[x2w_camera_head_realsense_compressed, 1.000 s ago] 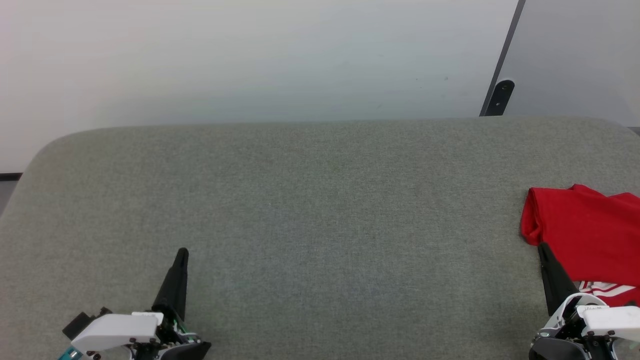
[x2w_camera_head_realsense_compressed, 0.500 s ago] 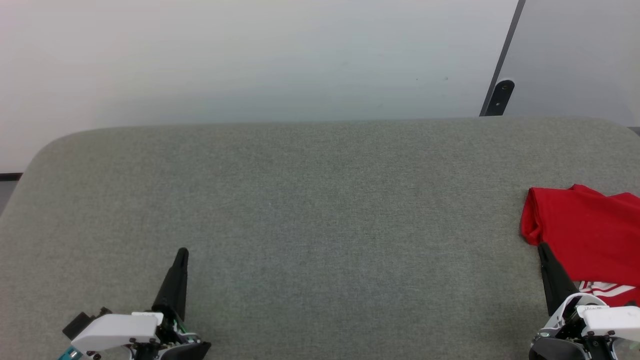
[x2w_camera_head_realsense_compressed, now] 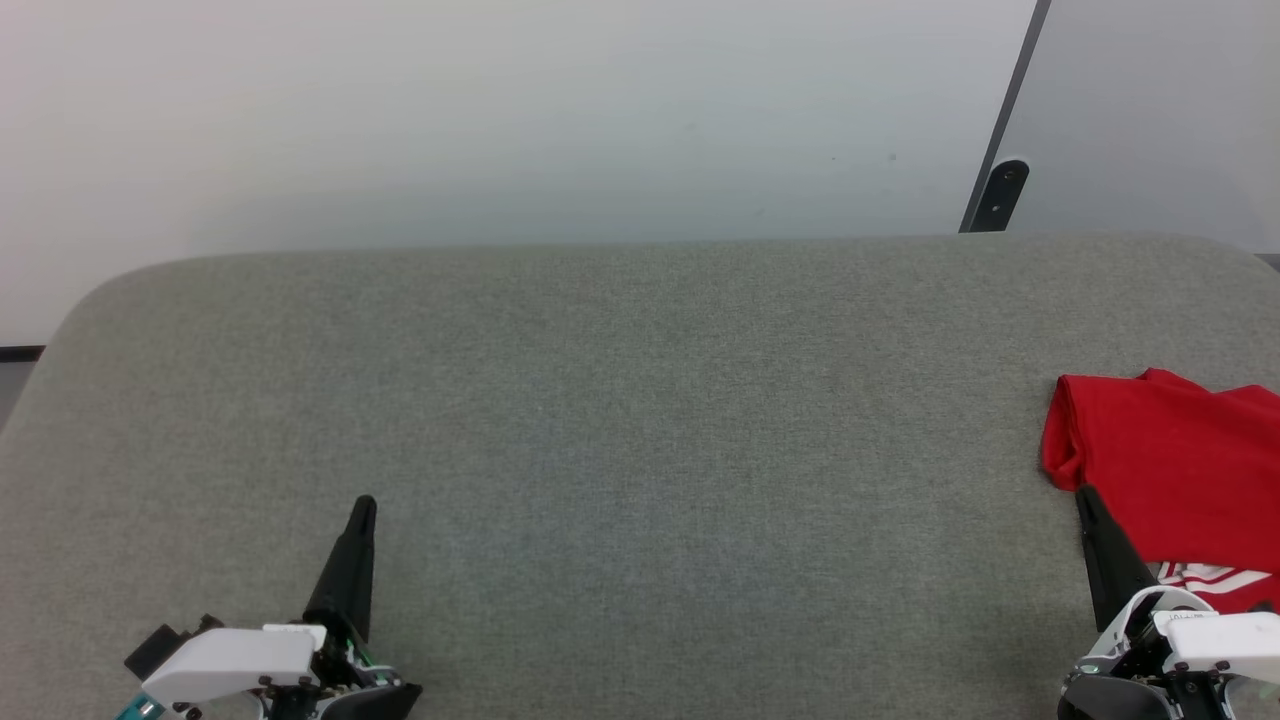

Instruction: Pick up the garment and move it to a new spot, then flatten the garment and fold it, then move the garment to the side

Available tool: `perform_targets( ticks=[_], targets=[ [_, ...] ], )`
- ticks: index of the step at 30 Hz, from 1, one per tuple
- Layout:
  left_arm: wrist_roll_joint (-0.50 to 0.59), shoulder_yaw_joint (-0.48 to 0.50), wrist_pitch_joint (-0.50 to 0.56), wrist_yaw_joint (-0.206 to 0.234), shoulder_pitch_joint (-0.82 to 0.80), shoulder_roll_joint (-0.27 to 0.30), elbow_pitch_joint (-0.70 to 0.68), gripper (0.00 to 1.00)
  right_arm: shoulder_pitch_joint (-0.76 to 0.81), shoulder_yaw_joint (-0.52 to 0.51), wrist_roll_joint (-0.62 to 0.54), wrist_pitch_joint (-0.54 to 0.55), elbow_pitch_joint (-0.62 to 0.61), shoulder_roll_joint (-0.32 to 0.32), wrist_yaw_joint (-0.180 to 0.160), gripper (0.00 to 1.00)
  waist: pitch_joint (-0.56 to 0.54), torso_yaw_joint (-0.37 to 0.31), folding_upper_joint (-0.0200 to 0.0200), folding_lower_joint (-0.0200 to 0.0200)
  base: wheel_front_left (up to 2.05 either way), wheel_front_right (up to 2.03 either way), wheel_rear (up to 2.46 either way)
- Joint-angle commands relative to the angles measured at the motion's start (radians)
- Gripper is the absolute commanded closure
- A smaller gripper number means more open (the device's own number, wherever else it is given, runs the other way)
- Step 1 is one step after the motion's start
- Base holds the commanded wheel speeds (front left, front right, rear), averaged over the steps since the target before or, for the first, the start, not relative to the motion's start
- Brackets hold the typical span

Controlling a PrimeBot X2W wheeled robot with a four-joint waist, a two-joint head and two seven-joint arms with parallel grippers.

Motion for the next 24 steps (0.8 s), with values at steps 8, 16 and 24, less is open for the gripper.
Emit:
perform_targets(
  ticks=[8,16,24],
  targets=[
    [0.006,0.004,0.004,-0.006,-0.010,-0.002,0.001,1.00,-0.004,-0.001,0.005,-0.002,0.001,0.002,0.000,1.00,0.000,0.000,0.0000,0.0000,0.00,0.00,0.00],
    [0.006,0.005,0.005,-0.006,-0.010,-0.003,0.002,1.00,-0.004,-0.001,0.005,-0.002,0.001,0.002,0.000,1.00,0.000,0.000,0.0000,0.0000,0.00,0.00,0.00],
    [0.007,0.006,0.006,-0.006,-0.010,-0.004,0.001,1.00,-0.004,0.000,0.005,-0.002,0.001,0.002,0.000,1.00,0.000,0.000,0.0000,0.0000,0.00,0.00,0.00]
  ],
)
